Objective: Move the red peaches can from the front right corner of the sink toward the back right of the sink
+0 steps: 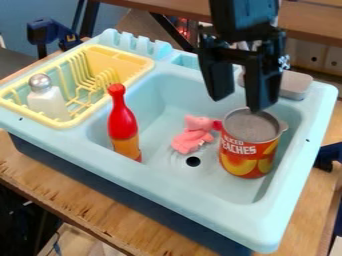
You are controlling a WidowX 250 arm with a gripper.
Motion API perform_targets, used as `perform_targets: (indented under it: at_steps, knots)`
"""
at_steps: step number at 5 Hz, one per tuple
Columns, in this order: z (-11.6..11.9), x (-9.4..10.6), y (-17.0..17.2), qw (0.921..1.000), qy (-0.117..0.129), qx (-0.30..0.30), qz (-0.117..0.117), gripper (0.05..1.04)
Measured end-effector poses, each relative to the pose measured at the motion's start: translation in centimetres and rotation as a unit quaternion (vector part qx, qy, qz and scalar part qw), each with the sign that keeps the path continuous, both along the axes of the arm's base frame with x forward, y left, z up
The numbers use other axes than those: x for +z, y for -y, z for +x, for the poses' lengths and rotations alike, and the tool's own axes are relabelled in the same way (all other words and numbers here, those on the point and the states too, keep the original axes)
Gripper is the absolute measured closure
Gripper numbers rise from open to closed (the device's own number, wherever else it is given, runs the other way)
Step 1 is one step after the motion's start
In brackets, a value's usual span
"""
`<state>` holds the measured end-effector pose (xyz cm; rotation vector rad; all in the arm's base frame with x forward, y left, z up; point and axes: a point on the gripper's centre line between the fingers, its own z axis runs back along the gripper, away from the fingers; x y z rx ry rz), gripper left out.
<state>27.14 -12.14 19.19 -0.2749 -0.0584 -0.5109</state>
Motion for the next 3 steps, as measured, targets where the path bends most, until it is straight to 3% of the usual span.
perform_targets:
  at_steps: [1, 2, 3]
  knots:
    - [-1.2, -0.7, -1.6, 0.9987, -0.019, 0.017, 0.045, 0.083]
    - [-2.0, -0.1, -3.4, 0.9955, 0.009, 0.038, 0.087, 0.083]
    - [-1.6, -0.3, -3.8, 0.9940, 0.008, 0.030, 0.105, 0.083]
